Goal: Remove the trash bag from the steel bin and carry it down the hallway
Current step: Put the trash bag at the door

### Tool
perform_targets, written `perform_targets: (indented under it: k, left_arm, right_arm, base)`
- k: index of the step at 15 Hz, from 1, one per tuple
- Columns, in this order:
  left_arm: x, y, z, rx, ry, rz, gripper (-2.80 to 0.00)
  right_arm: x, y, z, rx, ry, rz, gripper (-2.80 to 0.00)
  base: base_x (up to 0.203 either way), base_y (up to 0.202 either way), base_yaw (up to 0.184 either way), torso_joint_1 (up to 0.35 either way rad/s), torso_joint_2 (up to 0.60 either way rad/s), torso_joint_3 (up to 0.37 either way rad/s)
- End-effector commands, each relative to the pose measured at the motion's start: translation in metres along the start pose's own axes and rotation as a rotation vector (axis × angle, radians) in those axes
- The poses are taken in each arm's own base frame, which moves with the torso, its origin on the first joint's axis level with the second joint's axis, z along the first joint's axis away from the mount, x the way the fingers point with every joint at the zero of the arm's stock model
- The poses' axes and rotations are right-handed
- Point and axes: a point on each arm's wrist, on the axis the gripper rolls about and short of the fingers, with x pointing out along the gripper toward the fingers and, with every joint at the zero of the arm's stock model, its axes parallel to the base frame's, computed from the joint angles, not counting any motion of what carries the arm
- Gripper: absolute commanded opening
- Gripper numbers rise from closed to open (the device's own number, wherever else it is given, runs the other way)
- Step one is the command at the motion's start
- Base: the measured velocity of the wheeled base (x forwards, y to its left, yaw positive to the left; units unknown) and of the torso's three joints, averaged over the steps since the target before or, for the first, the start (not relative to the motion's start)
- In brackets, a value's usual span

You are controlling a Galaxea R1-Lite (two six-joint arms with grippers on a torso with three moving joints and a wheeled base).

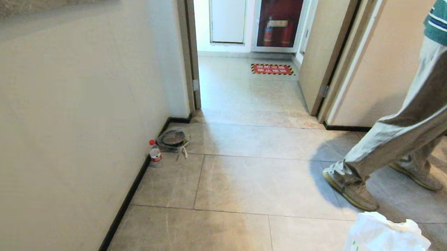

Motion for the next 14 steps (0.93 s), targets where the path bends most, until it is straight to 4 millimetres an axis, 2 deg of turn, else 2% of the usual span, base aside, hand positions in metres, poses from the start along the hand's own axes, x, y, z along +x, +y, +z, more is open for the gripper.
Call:
perform_targets:
  k: [1,14]
  left_arm:
    - [0.0,0.0,0.0,0.0,0.0,0.0,-2.8]
    - [0.0,0.0,0.0,0.0,0.0,0.0,-2.8]
  right_arm:
    - [0.0017,0.0,-0.0086,0.0,0.029,0.0,-2.8]
    - [0.0017,0.0,-0.0084,0.0,0.027,0.001,-2.8]
  base:
    - [0.0,0.0,0.0,0.0,0.0,0.0]
    - [0.0,0.0,0.0,0.0,0.0,0.0]
